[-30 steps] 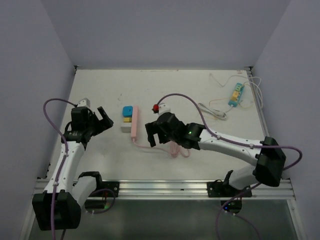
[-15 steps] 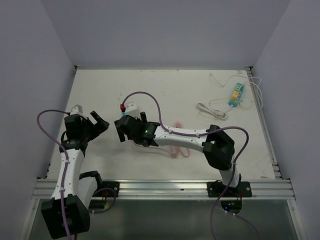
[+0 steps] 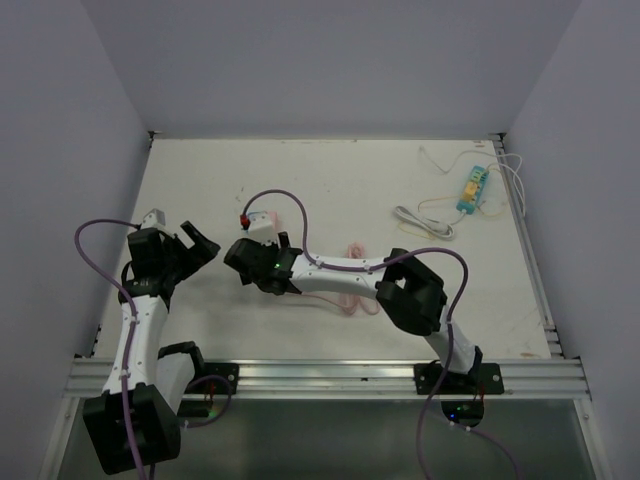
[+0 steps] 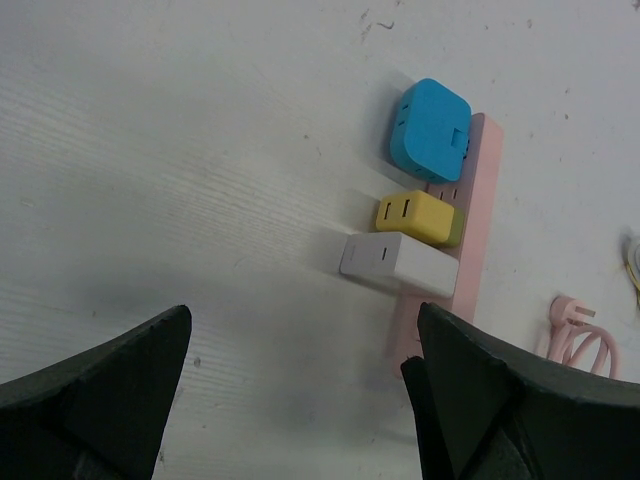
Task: Pull the plug off the socket
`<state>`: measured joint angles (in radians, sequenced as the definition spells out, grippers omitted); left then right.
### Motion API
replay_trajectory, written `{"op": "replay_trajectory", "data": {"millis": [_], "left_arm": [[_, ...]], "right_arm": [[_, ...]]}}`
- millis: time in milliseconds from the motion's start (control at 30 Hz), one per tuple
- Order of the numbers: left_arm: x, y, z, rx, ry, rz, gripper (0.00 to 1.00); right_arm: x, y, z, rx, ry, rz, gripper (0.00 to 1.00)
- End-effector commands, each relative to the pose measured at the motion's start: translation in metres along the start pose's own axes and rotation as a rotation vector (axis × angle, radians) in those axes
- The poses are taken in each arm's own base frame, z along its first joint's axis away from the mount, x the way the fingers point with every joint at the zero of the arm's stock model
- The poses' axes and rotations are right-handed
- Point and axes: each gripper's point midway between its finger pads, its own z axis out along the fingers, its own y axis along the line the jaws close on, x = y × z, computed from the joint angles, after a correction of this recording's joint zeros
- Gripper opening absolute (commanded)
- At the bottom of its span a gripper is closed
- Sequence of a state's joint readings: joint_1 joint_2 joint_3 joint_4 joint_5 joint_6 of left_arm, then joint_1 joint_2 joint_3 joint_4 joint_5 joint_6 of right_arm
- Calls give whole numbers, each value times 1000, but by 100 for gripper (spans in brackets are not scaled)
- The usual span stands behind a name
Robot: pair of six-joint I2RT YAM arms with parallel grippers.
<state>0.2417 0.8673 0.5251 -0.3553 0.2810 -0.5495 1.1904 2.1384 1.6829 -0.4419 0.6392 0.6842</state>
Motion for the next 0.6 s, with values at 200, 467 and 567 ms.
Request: {"op": "replay_trajectory", "data": {"millis": [200, 467, 567], "left_arm": [[-10, -8, -1, 42, -41, 3, 100], [-2, -8, 4, 60, -7, 0, 100], [-1, -11, 5, 80, 10, 10, 100]], "right_arm": [[-12, 0, 18, 28, -27, 125, 75], [-5, -23, 16, -45, -8, 194, 50], [-2, -37, 13, -47, 7, 195, 39]]}}
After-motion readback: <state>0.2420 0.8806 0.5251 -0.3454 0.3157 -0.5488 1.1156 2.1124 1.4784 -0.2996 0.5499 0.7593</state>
